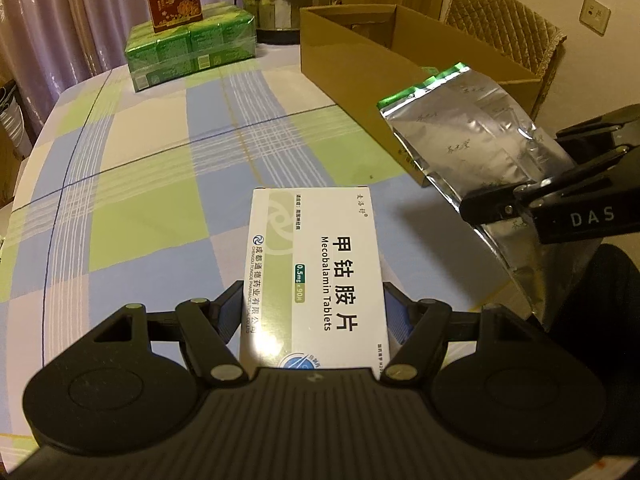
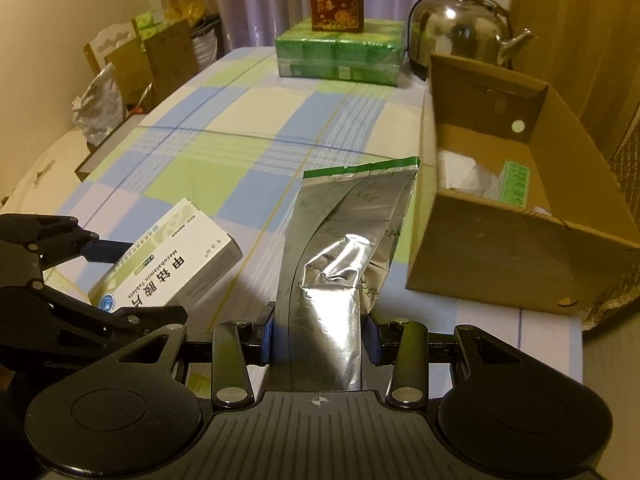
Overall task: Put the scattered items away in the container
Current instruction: 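Carry the tablets box and foil bag over the cardboard box with both tools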
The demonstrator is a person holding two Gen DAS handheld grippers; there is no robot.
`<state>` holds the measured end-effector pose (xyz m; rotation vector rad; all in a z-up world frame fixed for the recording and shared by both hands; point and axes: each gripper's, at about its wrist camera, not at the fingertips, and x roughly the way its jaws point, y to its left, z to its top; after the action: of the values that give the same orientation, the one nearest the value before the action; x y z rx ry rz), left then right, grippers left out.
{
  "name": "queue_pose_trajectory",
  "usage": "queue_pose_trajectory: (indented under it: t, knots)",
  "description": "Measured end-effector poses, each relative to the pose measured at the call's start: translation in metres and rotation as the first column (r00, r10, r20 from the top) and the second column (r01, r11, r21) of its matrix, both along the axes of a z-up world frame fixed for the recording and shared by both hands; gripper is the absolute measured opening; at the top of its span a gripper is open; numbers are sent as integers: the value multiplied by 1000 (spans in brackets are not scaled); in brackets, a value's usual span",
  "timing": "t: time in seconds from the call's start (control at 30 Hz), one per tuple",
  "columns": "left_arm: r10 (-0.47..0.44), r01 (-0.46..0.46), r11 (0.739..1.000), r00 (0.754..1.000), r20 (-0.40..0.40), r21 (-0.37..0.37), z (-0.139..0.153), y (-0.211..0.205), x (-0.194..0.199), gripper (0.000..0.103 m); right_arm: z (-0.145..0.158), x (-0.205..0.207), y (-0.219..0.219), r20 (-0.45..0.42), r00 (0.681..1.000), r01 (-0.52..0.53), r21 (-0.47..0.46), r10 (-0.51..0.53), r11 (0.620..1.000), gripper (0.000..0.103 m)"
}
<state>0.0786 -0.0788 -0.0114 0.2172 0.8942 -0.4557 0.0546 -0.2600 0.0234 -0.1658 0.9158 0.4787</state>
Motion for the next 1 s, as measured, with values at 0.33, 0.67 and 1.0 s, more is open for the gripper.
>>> queue_pose_trajectory:
  t: [0.33, 0.67, 1.0]
  knots:
    - [-28, 31, 999, 998, 56, -40, 24, -25, 6, 67, 31, 2, -30, 58, 996, 65, 44, -67, 997, 40]
    - [-117, 126, 990, 985, 128, -67, 57, -86, 29, 67, 71, 30, -82, 137, 978, 148, 68, -157, 987, 40]
    - [-151, 170, 981, 974, 171, -98, 82, -141, 80, 67, 110, 92, -125, 202, 960, 183, 80, -196, 980, 40]
